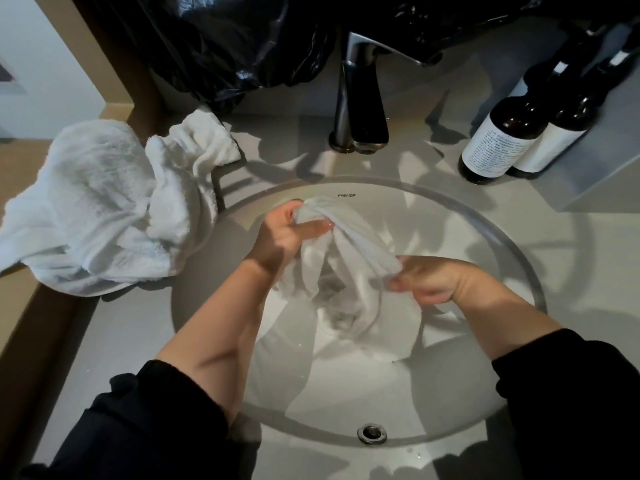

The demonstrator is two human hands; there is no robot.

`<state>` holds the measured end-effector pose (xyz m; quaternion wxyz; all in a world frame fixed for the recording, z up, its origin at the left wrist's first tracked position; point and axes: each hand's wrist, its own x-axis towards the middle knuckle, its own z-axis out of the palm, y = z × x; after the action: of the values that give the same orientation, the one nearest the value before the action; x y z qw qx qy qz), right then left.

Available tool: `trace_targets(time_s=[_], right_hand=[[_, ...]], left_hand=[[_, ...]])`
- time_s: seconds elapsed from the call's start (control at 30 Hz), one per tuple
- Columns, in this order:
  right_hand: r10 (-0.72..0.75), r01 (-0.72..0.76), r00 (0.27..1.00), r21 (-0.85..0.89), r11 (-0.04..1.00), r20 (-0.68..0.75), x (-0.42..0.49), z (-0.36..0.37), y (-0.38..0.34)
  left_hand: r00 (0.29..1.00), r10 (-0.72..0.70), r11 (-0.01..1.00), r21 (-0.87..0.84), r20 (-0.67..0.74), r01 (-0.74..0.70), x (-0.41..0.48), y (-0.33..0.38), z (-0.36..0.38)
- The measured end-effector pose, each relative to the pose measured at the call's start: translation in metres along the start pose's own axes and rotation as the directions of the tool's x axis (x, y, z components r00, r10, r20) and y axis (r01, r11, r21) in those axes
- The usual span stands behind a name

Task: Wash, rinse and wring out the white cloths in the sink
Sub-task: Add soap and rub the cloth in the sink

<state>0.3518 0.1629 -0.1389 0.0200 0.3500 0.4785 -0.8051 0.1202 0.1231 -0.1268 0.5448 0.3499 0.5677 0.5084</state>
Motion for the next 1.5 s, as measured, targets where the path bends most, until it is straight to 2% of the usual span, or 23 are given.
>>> trace_targets(time_s=[0.07,0.1,0.2,0.27,0.3,0.33,0.37,0.4,0.43,0.47,0.53,0.63,0.73,0.8,0.87,0.93,1.0,1.1,1.2,1.3,1.33,1.4,1.5], right_hand=[[-0.094,0.11,0.989,0.14,0.984,-0.115,-0.001,-0.006,-0.002],[-0.115,0.137,0.986,0.194,0.971,-0.119,-0.001,-0.008,-0.003],[-0.063,0.055,0.997,0.177,0.983,0.038,-0.005,-0.001,-0.007],[0.058,-0.058,0.998,-0.019,0.998,-0.003,-0.01,0.002,-0.009],[0.099,-0.118,0.989,-0.18,0.977,-0.111,-0.012,0.006,-0.013],[0.103,-0.195,0.964,-0.388,0.901,-0.246,-0.014,0.01,-0.018],[0.068,-0.278,0.931,-0.575,0.769,-0.359,-0.017,0.011,-0.024],[-0.005,-0.342,0.895,-0.694,0.634,-0.446,-0.021,0.011,-0.031],[-0.104,-0.383,0.85,-0.743,0.548,-0.516,-0.028,0.014,-0.039],[-0.178,-0.393,0.806,-0.735,0.552,-0.565,-0.037,0.016,-0.046],[-0.262,-0.292,0.746,-0.654,0.698,-0.612,-0.059,0.022,-0.061],[-0.321,-0.107,0.749,-0.584,0.805,-0.58,-0.09,0.035,-0.083],[-0.335,-0.103,0.747,-0.598,0.795,-0.574,-0.105,0.047,-0.105],[-0.351,-0.14,0.748,-0.651,0.746,-0.563,-0.112,0.058,-0.12],[-0.401,-0.099,0.73,-0.666,0.74,-0.554,-0.118,0.067,-0.13],[-0.439,0.068,0.702,-0.562,0.825,-0.56,-0.127,0.073,-0.134],[-0.443,0.268,0.699,-0.369,0.89,-0.561,-0.137,0.078,-0.133],[-0.476,0.48,0.705,-0.14,0.866,-0.526,-0.148,0.083,-0.134],[-0.507,0.587,0.71,0.014,0.809,-0.488,-0.15,0.089,-0.138],[-0.517,0.609,0.749,0.123,0.783,-0.415,-0.142,0.088,-0.137],[-0.52,0.605,0.75,0.106,0.789,-0.41,-0.139,0.083,-0.133],[-0.489,0.567,0.703,-0.009,0.824,-0.516,-0.136,0.066,-0.121],[-0.416,0.295,0.6,-0.294,0.909,-0.683,-0.129,0.041,-0.089]], left_hand=[[0.999,-0.023,0.999,-0.03,-0.029,0.022,0.002,-0.005,-0.002],[0.999,-0.034,0.999,-0.023,-0.036,0.033,0.002,-0.007,-0.001],[0.994,-0.008,0.999,0.046,-0.108,0.013,0.003,-0.011,-0.001],[0.988,0.026,0.997,0.079,-0.153,-0.014,0.0,-0.009,0.001],[0.987,0.037,0.993,0.114,-0.155,-0.019,-0.001,-0.01,0.002],[0.986,0.041,0.987,0.16,-0.161,-0.015,-0.002,-0.012,0.002],[0.986,0.051,0.971,0.241,-0.161,-0.011,-0.003,-0.014,0.003],[0.988,0.053,0.938,0.348,-0.147,0.002,-0.003,-0.016,0.003],[0.992,0.05,0.883,0.47,-0.113,0.009,-0.005,-0.019,0.002],[0.998,0.013,0.822,0.57,-0.065,0.026,-0.007,-0.02,0.001],[0.999,-0.037,0.759,0.651,0.028,0.01,-0.012,-0.019,0.003],[0.982,-0.008,0.768,0.63,0.19,-0.115,-0.027,-0.016,0.015],[0.942,-0.037,0.8,0.574,0.335,-0.173,-0.042,-0.006,0.037],[0.909,0.026,0.825,0.504,0.417,-0.256,-0.048,0.007,0.052],[0.87,0.116,0.851,0.405,0.479,-0.336,-0.052,0.017,0.067],[0.869,0.148,0.876,0.345,0.472,-0.337,-0.057,0.025,0.078],[0.867,0.202,0.896,0.272,0.455,-0.351,-0.059,0.024,0.085],[0.885,0.239,0.909,0.23,0.4,-0.349,-0.07,0.016,0.094],[0.909,0.25,0.926,0.192,0.334,-0.326,-0.084,0.003,0.104],[0.98,0.14,0.929,0.324,0.139,-0.179,-0.085,0.0,0.102],[0.994,0.075,0.884,0.456,0.081,-0.104,-0.08,0.003,0.094],[0.997,-0.039,0.652,0.758,0.063,-0.022,-0.063,0.008,0.069],[0.988,-0.021,0.239,0.96,0.155,-0.146,-0.049,0.014,0.033]])
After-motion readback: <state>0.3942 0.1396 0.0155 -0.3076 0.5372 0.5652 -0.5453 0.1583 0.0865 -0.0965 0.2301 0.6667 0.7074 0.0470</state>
